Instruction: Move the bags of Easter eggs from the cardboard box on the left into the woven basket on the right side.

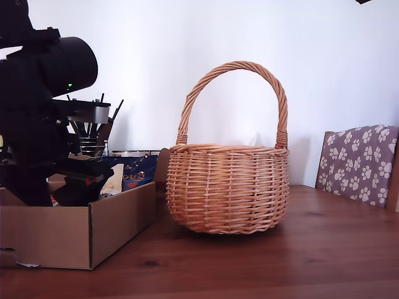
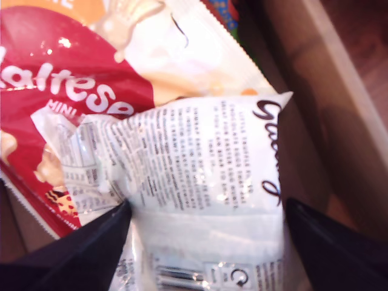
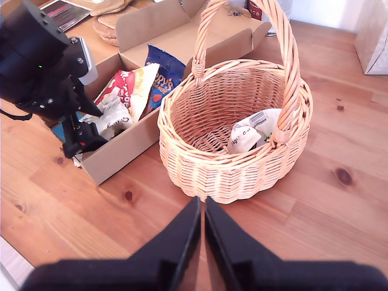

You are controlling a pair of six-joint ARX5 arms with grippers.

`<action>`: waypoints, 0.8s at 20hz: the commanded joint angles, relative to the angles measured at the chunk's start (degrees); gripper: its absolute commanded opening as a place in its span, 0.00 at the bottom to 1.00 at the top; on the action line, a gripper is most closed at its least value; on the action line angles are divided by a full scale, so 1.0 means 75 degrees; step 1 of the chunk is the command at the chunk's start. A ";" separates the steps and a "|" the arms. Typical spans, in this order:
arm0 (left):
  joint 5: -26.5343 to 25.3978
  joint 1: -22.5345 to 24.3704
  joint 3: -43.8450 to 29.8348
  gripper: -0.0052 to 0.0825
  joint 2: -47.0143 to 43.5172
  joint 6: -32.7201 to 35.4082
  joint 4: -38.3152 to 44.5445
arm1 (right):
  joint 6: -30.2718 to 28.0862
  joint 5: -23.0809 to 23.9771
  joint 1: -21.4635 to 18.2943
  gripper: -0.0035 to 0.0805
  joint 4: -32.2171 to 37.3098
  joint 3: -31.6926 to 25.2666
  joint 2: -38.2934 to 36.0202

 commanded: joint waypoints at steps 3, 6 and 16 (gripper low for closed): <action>0.0041 0.0023 -0.0128 0.38 0.0271 -0.0090 -0.0300 | -0.0006 -0.0032 -0.0006 0.03 0.0055 0.0009 0.0006; 0.0041 0.0023 -0.0029 0.27 0.0224 -0.0090 -0.0539 | -0.0006 -0.0032 -0.0006 0.03 0.0050 0.0009 0.0006; 0.0236 0.0020 0.0825 0.27 -0.1938 -0.0090 -0.1839 | -0.0006 -0.0029 -0.0006 0.03 0.0052 0.0009 0.0006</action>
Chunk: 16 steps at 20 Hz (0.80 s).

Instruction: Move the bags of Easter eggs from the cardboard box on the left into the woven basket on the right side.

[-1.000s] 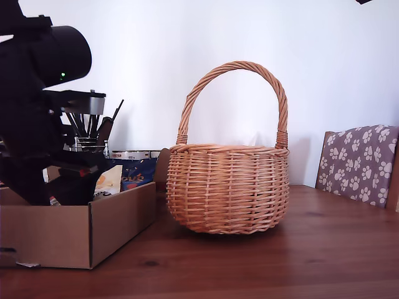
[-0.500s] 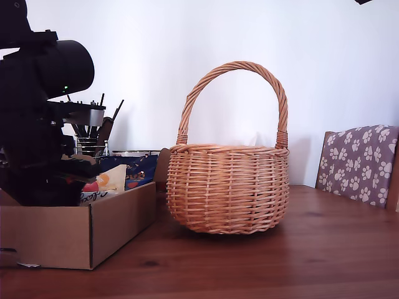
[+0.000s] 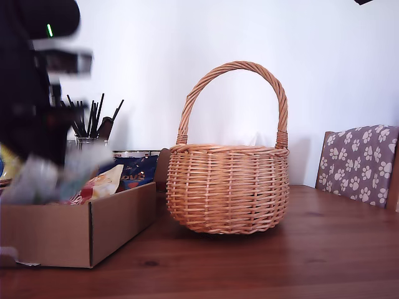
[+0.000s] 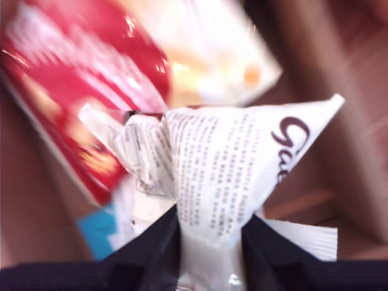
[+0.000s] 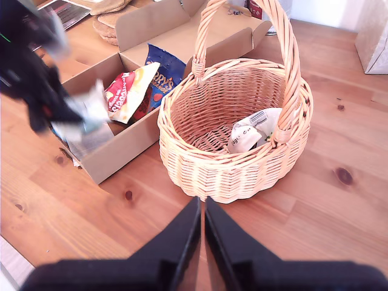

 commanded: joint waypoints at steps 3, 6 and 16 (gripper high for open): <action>0.0796 -0.0023 0.0385 0.27 -0.0886 -0.0210 0.0175 | -0.0006 -0.0029 -0.0006 0.03 0.0055 0.0009 -0.0015; 0.2244 -0.0131 0.0391 0.27 -0.1102 -0.0723 0.1119 | -0.0006 -0.0029 -0.0006 0.03 0.0058 0.0009 -0.0015; 0.3037 -0.1233 0.0391 0.27 0.0804 -0.1311 0.5721 | -0.0006 -0.0029 -0.0006 0.03 0.0058 0.0009 -0.0015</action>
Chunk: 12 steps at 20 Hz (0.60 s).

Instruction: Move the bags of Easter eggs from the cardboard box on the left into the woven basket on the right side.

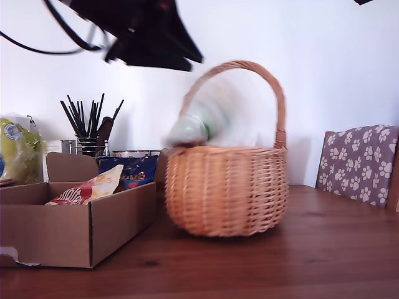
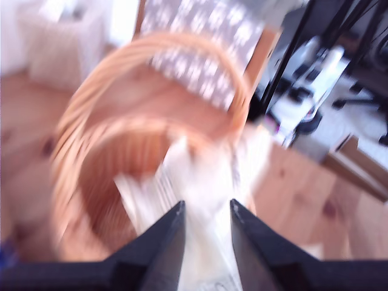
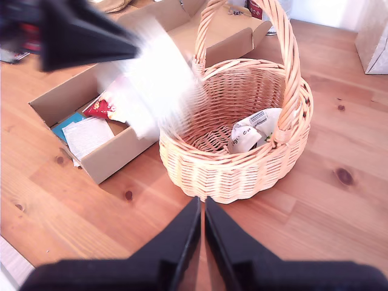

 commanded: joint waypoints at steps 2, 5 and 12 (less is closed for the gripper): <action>-0.0376 -0.0105 -0.0067 0.27 0.0828 -0.0047 0.1116 | -0.0006 -0.0026 -0.0006 0.03 0.0055 0.0009 -0.0012; -0.0478 -0.0140 0.0055 0.30 0.1518 0.0006 0.1081 | -0.0006 -0.0026 -0.0006 0.03 0.0050 0.0009 -0.0003; -0.0446 -0.0044 0.0519 0.30 0.0947 0.0294 -0.0079 | -0.0006 -0.0020 -0.0006 0.03 0.0061 0.0009 -0.0003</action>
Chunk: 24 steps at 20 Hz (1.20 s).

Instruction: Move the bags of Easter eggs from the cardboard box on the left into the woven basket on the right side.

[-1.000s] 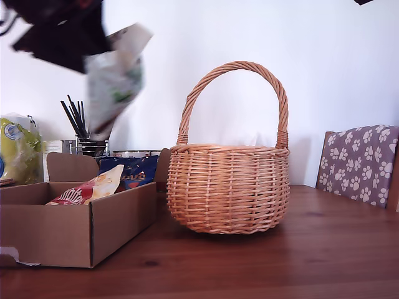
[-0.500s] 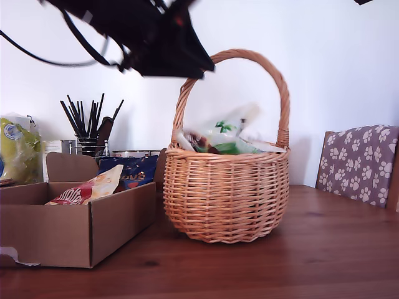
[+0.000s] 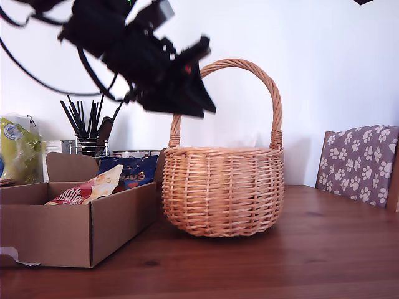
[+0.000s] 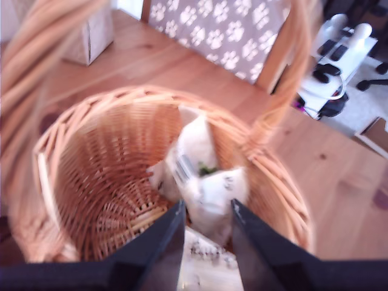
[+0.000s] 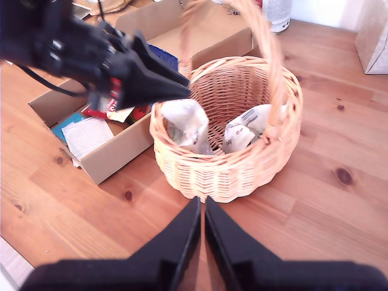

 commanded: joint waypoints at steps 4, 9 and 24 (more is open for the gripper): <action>-0.0020 0.0146 0.0326 0.09 -0.0854 0.0592 -0.1384 | -0.0006 0.0026 -0.0006 0.03 0.0050 0.0009 -0.0006; -0.0618 0.0784 -0.0035 0.04 -0.1845 0.1422 -0.3010 | -0.0009 0.0026 -0.0009 0.03 0.0050 0.0009 0.0041; 0.0096 0.2323 -0.2355 0.91 -0.2940 0.4418 -0.3209 | -0.0009 0.0015 -0.0006 0.03 0.0219 0.0009 0.0367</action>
